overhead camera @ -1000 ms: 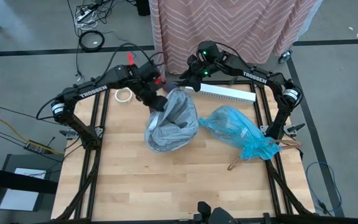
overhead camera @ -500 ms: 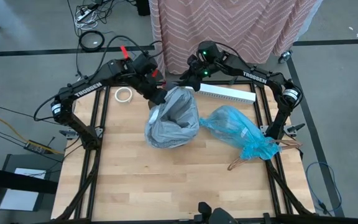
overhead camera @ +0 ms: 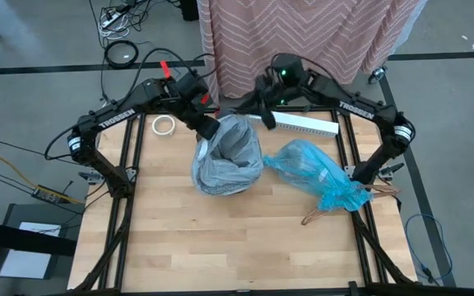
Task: Place trash/remove bag and relplace
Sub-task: Insert the new gray trash bag into the bin
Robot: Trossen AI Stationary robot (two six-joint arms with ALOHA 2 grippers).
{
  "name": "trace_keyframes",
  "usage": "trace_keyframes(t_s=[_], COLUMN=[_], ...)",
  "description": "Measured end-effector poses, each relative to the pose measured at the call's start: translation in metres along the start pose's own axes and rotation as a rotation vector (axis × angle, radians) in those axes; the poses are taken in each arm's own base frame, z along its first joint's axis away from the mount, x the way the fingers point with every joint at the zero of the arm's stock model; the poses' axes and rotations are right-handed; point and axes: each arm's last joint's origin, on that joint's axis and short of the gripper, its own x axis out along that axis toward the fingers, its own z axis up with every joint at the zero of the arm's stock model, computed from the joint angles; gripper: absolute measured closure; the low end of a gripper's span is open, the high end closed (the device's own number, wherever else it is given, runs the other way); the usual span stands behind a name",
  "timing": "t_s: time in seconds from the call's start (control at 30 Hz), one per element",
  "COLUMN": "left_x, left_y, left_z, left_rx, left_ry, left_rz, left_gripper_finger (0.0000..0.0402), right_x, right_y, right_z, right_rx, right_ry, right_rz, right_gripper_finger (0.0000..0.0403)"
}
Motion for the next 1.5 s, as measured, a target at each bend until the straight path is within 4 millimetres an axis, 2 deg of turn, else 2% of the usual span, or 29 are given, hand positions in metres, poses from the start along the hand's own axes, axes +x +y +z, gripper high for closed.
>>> trace_keyframes(t_s=[0.1,0.13,0.23,0.43,0.67,0.83,1.1,1.3,1.5], left_x=[0.0,0.0,0.0,0.0,-0.003,-0.006,-0.01,-0.011,-0.012], left_y=[0.0,0.0,0.0,0.001,0.01,0.022,0.035,0.041,0.043], left_z=[0.0,0.0,0.0,0.001,0.002,0.001,-0.001,0.001,0.002], left_rx=[0.0,0.0,0.0,-0.003,0.008,-0.022,0.016,0.155,0.174], left_ry=[0.0,0.0,-0.001,0.001,0.025,0.057,0.095,0.067,0.049], left_rz=[0.0,0.0,0.0,-0.014,-0.009,0.03,0.121,0.252,0.331], left_gripper_finger=[0.0392,0.0392,0.0392,0.0392,0.0392,0.0392,0.0392,0.0392,0.0392], right_x=[0.016,0.02,0.034,0.047,0.057,0.06,0.062,0.062,0.062], right_y=[0.021,0.026,0.037,0.044,0.04,0.038,0.037,0.037,0.037], right_z=[0.0,-0.001,-0.004,-0.019,-0.028,-0.038,-0.039,-0.04,-0.04], right_rx=[-0.068,-0.092,-0.145,-0.12,-0.085,-0.065,-0.067,-0.067,-0.057], right_ry=[0.026,0.036,0.062,0.137,0.191,0.269,0.272,0.274,0.277], right_rz=[0.043,0.037,-0.004,0.02,-0.01,-0.011,-0.011,-0.014,-0.015], right_gripper_finger=[0.0381,0.0391,0.0392,0.0401,0.0402,0.0403,0.0403,0.0403,0.0403])
